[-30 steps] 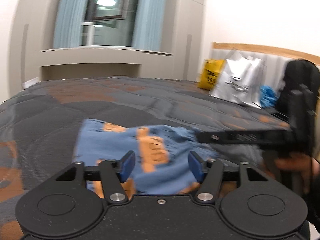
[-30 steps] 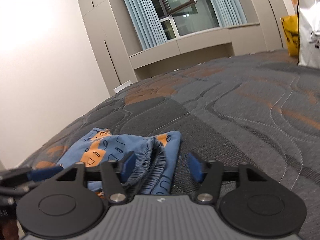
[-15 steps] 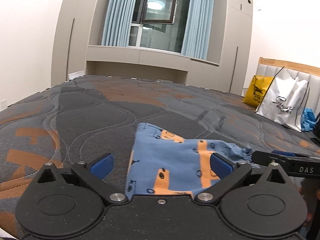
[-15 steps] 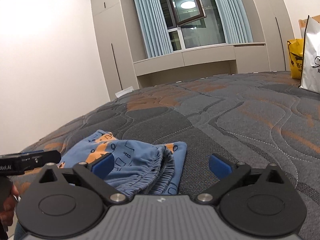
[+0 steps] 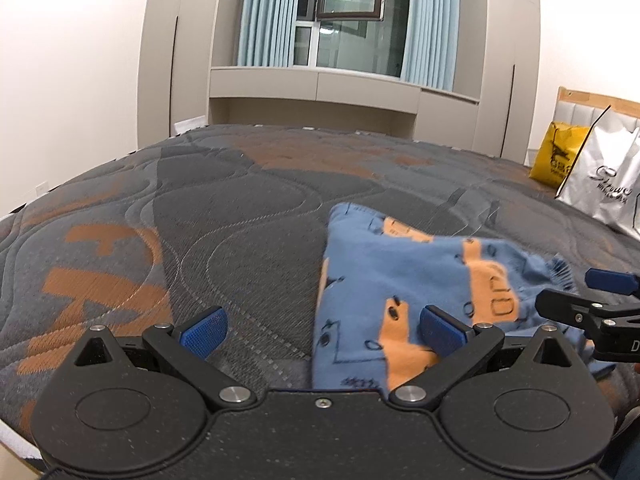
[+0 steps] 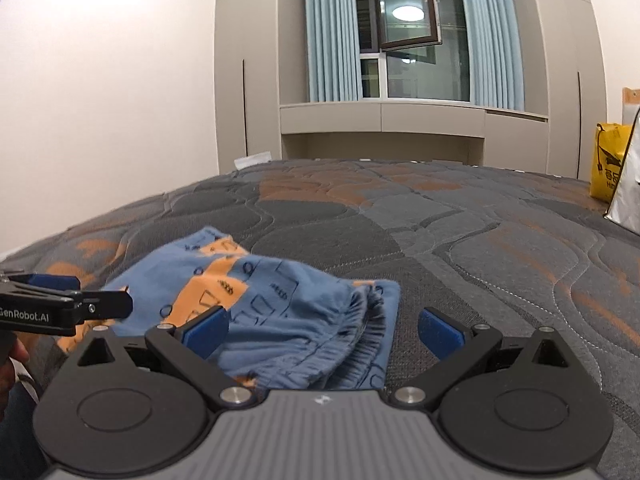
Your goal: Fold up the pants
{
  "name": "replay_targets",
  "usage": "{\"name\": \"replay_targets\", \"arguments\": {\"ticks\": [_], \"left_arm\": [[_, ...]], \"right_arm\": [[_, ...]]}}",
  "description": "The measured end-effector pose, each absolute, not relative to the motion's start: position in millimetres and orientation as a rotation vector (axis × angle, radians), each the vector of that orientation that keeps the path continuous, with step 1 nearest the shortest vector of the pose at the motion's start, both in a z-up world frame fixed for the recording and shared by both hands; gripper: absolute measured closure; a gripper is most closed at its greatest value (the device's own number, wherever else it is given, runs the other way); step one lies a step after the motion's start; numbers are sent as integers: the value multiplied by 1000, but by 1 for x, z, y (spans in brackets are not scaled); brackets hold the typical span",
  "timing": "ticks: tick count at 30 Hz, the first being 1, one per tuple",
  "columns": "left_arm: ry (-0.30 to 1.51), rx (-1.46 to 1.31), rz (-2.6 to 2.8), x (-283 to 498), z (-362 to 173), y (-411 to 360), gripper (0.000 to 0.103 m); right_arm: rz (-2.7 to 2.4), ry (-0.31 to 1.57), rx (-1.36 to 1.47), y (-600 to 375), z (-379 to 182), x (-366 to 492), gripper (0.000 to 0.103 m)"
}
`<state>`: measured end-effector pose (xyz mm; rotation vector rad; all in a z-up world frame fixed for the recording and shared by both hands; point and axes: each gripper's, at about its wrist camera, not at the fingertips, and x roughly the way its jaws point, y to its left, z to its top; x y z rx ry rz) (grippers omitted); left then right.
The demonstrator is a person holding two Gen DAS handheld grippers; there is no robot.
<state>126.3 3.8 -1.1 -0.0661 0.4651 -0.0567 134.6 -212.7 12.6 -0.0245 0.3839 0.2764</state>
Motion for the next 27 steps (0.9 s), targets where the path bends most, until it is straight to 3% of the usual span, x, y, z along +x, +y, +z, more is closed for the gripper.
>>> {"name": "replay_targets", "arguments": {"ticks": [16, 27], "left_arm": [[471, -72, -78, 120, -9, 13, 1], [421, 133, -108, 162, 28, -8, 1]], "right_arm": [[248, 422, 19, -245, -5, 115, 0], [288, 310, -262, -205, 30, 157, 0]]}}
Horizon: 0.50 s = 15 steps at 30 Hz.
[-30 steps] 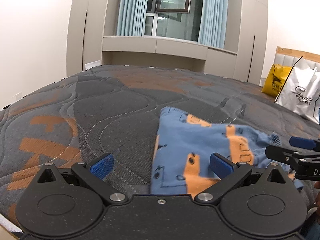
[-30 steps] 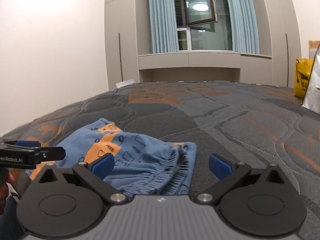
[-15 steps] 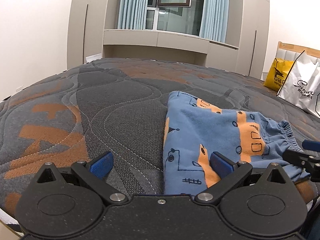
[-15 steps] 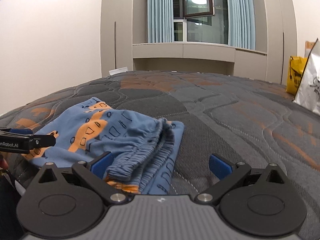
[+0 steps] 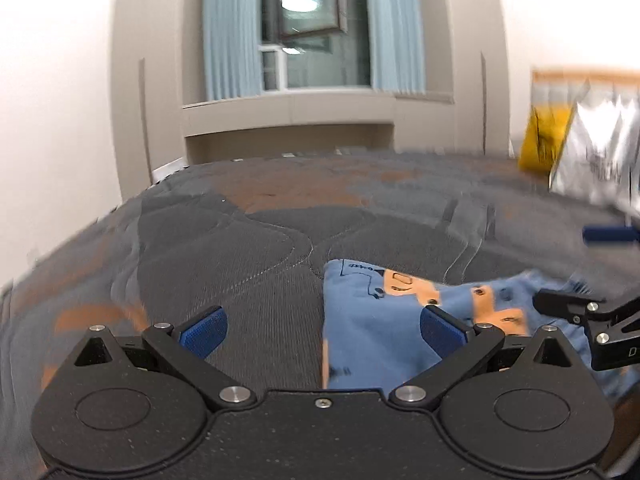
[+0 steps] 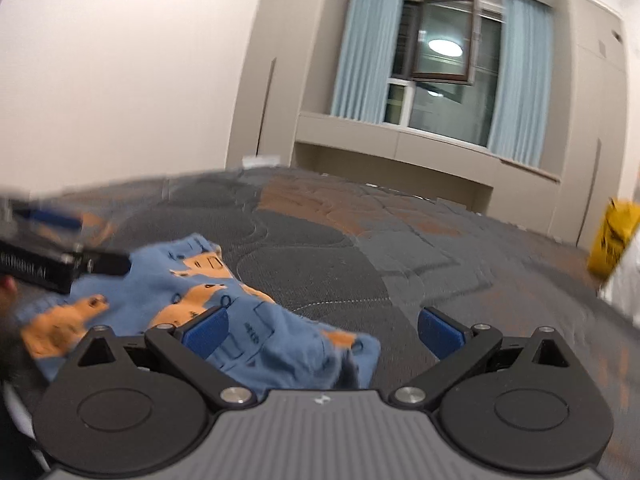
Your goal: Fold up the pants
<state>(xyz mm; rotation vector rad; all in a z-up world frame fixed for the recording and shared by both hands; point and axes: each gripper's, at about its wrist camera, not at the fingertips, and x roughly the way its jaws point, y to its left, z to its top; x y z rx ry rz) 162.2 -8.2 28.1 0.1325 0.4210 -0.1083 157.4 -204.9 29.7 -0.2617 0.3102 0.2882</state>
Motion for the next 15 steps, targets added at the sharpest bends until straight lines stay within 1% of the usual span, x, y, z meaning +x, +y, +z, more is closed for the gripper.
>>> {"name": "replay_targets", "arguments": {"ticks": [6, 10, 15], "left_arm": [[473, 282, -142, 199, 25, -25, 0], [504, 221, -142, 214, 16, -17, 0], [546, 111, -170, 224, 10, 0, 0]], "right_arm": [[300, 316, -390, -172, 24, 181, 0], [179, 343, -472, -162, 8, 196, 0], [166, 428, -403, -166, 3, 215, 0]]}}
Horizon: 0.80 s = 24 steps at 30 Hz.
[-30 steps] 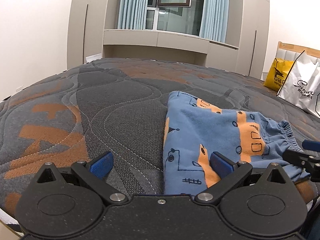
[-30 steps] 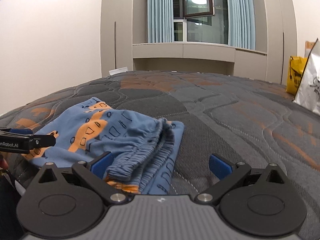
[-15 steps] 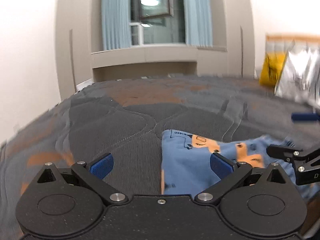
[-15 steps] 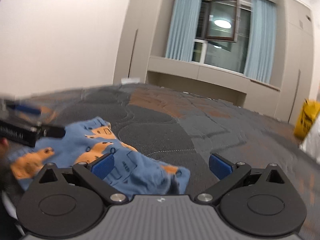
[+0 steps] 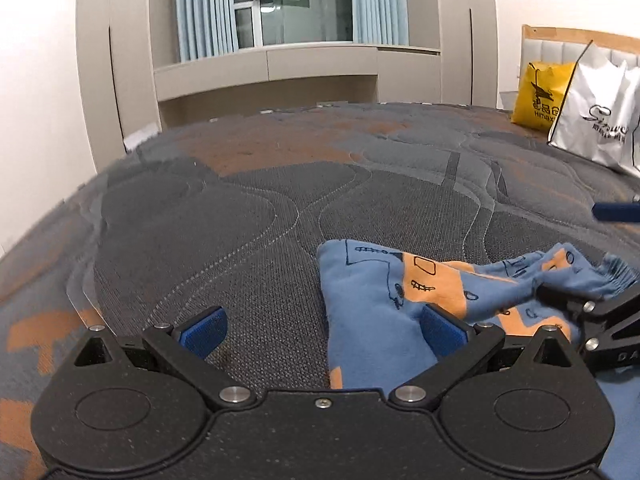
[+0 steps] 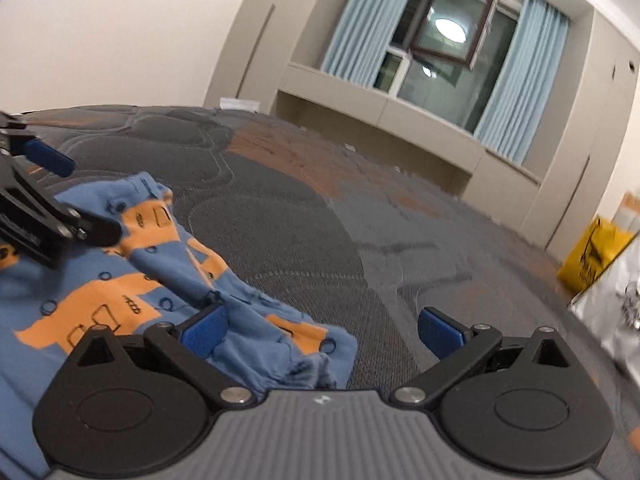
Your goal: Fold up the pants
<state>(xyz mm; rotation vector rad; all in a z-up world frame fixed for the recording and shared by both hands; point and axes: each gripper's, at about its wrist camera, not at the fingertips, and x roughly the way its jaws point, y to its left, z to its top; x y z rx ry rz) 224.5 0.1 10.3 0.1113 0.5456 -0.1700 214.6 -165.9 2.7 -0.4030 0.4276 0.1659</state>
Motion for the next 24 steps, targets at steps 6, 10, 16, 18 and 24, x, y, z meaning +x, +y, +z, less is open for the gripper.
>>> {"name": "replay_targets", "arguments": {"ticks": [6, 10, 16, 18, 24], "left_arm": [[475, 155, -149, 218, 20, -5, 1], [488, 151, -114, 231, 22, -5, 1], [571, 84, -114, 247, 13, 7, 0], [575, 77, -114, 247, 11, 8, 0], [584, 54, -115, 248, 9, 10, 0]], "right_arm": [[172, 354, -419, -161, 7, 204, 0], [206, 333, -410, -160, 12, 202, 0], [184, 408, -430, -161, 1, 219, 0], [184, 422, -404, -166, 1, 221, 0], [186, 431, -400, -168, -2, 223, 0]]}}
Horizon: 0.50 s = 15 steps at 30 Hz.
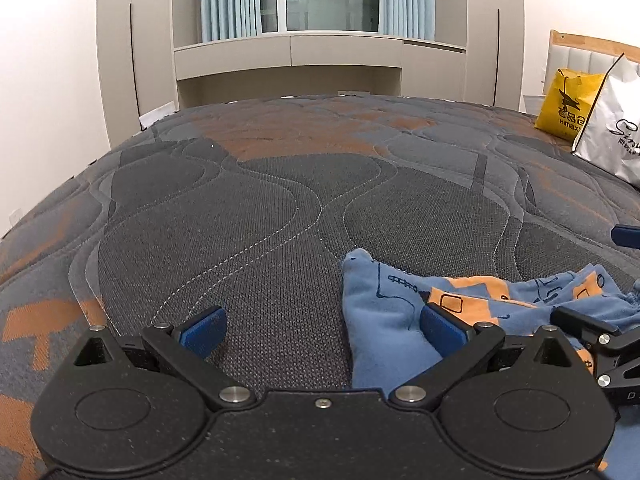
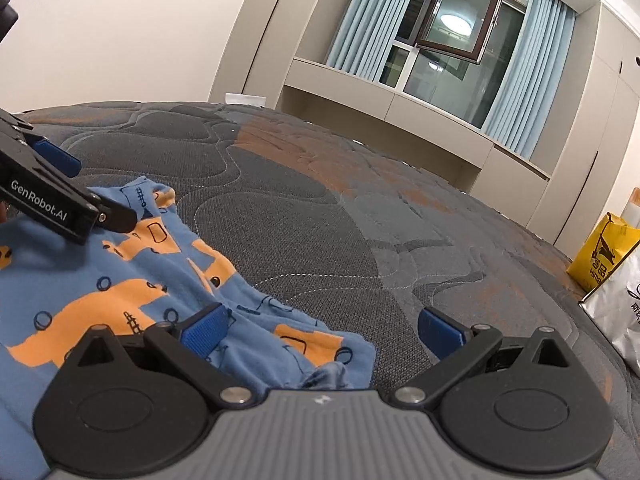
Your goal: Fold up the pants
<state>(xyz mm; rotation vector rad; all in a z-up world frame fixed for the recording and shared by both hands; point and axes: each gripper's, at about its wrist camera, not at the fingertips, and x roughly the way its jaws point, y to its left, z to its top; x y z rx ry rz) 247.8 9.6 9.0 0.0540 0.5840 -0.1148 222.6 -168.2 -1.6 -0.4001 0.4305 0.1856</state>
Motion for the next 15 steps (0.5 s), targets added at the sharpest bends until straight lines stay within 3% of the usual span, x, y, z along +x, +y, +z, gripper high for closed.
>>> {"name": "replay_targets", "arguments": {"ticks": [15], "left_arm": [[608, -37, -127, 249, 4, 19, 0]], "right_arm": [[208, 462, -322, -178, 0, 225, 0]]}}
